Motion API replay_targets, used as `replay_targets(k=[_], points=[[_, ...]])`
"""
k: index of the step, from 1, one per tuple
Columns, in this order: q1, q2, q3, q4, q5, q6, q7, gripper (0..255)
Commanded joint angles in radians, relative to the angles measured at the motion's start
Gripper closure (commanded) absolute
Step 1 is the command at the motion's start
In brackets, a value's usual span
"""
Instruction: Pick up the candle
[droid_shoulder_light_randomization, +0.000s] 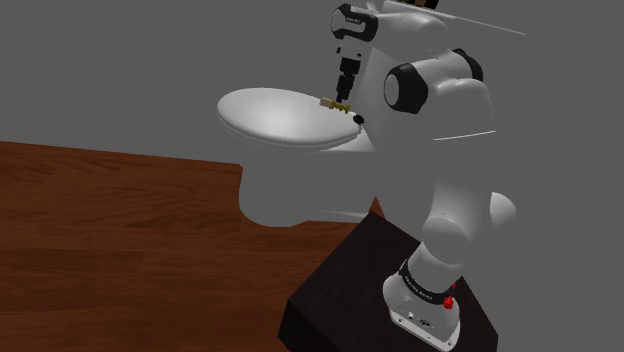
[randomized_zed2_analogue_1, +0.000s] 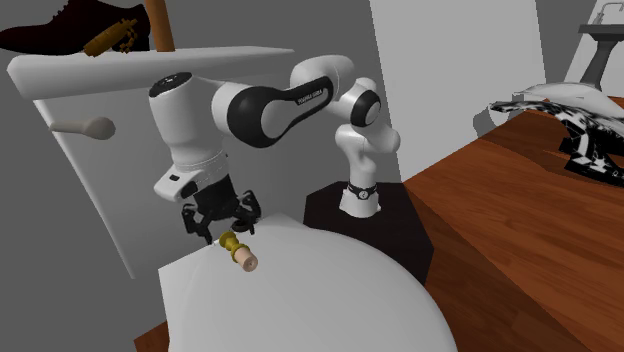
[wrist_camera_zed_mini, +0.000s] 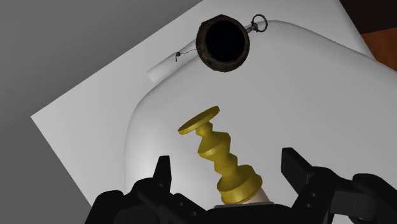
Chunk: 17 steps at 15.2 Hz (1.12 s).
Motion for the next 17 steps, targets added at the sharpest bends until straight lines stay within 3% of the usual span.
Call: replay_targets(k=[1, 5, 6, 17], points=[[0.005, -0.001, 0.000, -0.031, 0.000, 0.029, -0.004, 0], [0.013, -0.005, 0.000, -0.073, -0.001, 0.066, -0.008, 0], [0.012, -0.005, 0.000, -0.072, 0.000, 0.066, -0.008, 255], [0.007, -0.002, 0.000, -0.041, 0.000, 0.037, -0.005, 255]])
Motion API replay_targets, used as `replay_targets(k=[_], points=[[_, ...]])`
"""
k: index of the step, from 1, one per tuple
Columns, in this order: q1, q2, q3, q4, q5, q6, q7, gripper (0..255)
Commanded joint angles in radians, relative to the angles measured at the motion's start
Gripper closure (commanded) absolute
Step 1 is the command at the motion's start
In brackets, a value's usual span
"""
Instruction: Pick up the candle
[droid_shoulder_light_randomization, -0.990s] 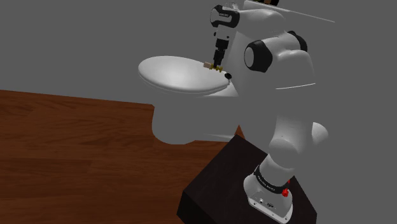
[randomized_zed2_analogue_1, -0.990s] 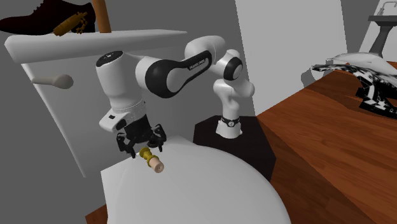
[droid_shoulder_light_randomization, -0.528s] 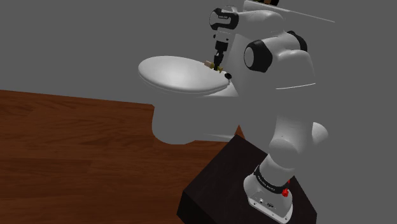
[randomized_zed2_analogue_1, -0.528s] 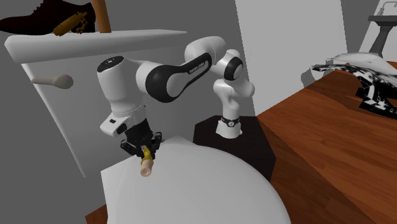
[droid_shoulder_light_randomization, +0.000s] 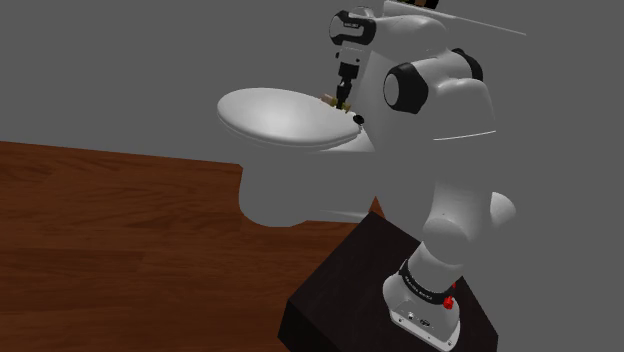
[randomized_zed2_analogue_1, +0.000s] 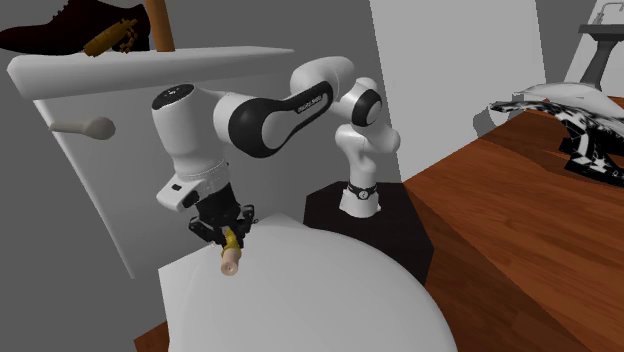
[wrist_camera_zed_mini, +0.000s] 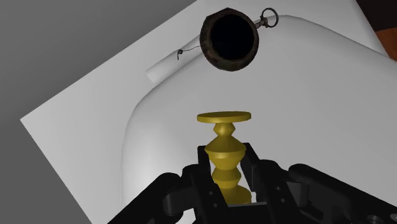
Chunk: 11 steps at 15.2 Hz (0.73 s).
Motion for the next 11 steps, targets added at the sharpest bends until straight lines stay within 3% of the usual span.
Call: replay_targets(k=[1, 11], points=[[-0.006, 0.005, 0.000, 0.034, 0.001, -0.028, 0.003, 255], [-0.059, 0.063, 0.009, 0.276, 0.017, -0.205, 0.023, 255]])
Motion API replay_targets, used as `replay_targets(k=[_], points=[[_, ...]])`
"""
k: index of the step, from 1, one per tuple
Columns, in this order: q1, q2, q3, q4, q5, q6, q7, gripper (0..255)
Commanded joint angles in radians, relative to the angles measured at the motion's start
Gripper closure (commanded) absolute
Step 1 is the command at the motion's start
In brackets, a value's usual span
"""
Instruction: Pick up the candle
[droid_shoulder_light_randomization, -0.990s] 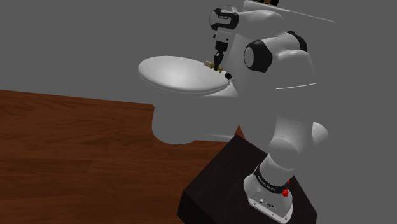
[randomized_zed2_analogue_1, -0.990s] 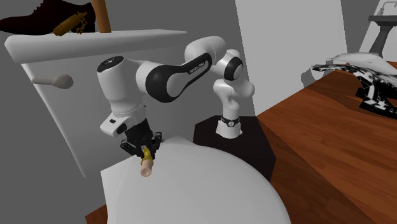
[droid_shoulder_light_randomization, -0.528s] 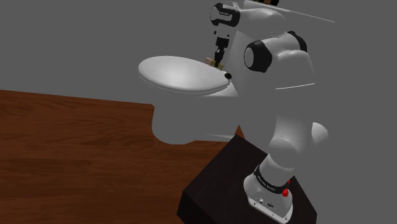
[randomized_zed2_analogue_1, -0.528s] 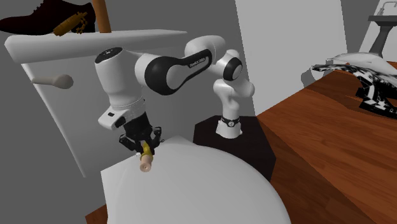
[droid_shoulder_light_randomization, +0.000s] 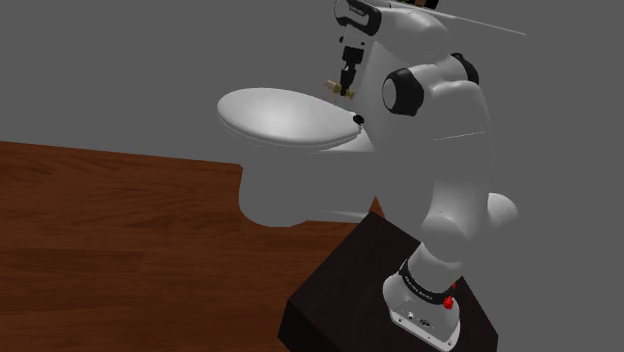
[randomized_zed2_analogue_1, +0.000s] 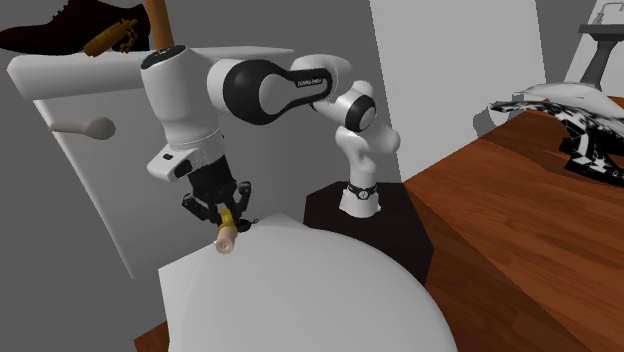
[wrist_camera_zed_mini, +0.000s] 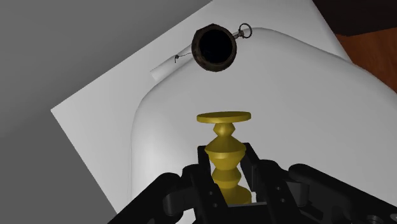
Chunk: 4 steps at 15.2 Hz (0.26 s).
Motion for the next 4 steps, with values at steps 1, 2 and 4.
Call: replay_targets(k=[1, 2, 4], points=[[-0.016, 0.023, 0.004, 0.068, 0.006, -0.044, 0.007, 255], [-0.026, 0.038, 0.007, 0.110, 0.011, -0.069, 0.011, 255], [-0.028, 0.040, 0.008, 0.116, 0.011, -0.073, 0.011, 255]])
